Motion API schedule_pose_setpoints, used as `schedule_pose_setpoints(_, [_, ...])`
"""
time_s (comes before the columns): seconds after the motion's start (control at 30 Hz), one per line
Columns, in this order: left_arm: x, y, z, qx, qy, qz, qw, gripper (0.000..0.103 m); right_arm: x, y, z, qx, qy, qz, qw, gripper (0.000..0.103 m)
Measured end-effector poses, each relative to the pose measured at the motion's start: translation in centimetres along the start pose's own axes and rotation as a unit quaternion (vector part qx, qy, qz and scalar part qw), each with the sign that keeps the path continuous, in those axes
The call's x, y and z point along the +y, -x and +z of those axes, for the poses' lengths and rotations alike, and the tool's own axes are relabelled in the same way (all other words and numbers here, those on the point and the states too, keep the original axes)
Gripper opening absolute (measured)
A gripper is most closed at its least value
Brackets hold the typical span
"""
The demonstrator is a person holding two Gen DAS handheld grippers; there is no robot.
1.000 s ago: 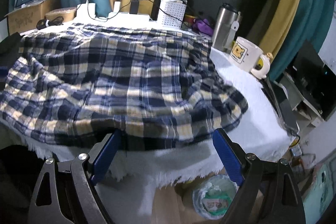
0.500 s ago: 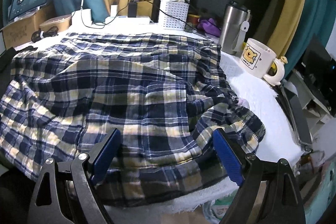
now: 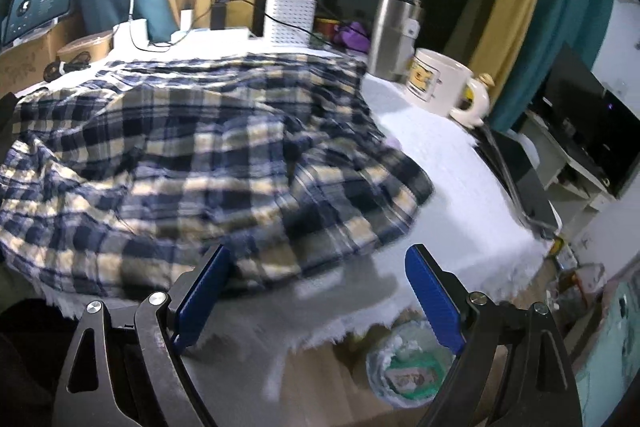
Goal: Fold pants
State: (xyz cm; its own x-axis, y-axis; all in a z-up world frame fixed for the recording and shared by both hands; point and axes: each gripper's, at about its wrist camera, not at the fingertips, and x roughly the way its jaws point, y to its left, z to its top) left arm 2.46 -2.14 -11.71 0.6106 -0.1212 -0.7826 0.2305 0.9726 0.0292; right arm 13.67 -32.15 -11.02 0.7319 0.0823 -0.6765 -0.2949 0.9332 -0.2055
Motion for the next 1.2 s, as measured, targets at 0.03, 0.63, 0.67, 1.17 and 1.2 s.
schedule_pose_setpoints(0.03, [0.1,0.1,0.0,-0.002,0.005,0.0,1.0,0.06,-0.2,0.1,-0.2,0.001,-0.002,-0.002,1.0,0.09])
schedule_pose_setpoints(0.63, [3.0,1.0,3.0,-0.064,0.067,0.0,0.9957,0.003,7.8,2.1,0.0,-0.037,0.06,0.081,0.994,0.093])
schedule_pose_setpoints(0.67, [3.2,1.1,3.2,-0.067,0.07,-0.002,0.9953,0.003,8.5,2.4,0.2,-0.043,0.066,0.089,0.993,0.094])
schedule_pose_setpoints(1.17, [5.0,1.6,3.7,-0.067,0.084,-0.016,0.994,0.003,12.3,-1.3,1.8,-0.072,0.167,0.031,0.983,0.091])
schedule_pose_setpoints(1.2, [5.1,1.2,3.6,-0.061,0.083,-0.02,0.9945,0.003,11.5,-1.7,2.1,-0.063,0.161,0.034,0.984,0.08])
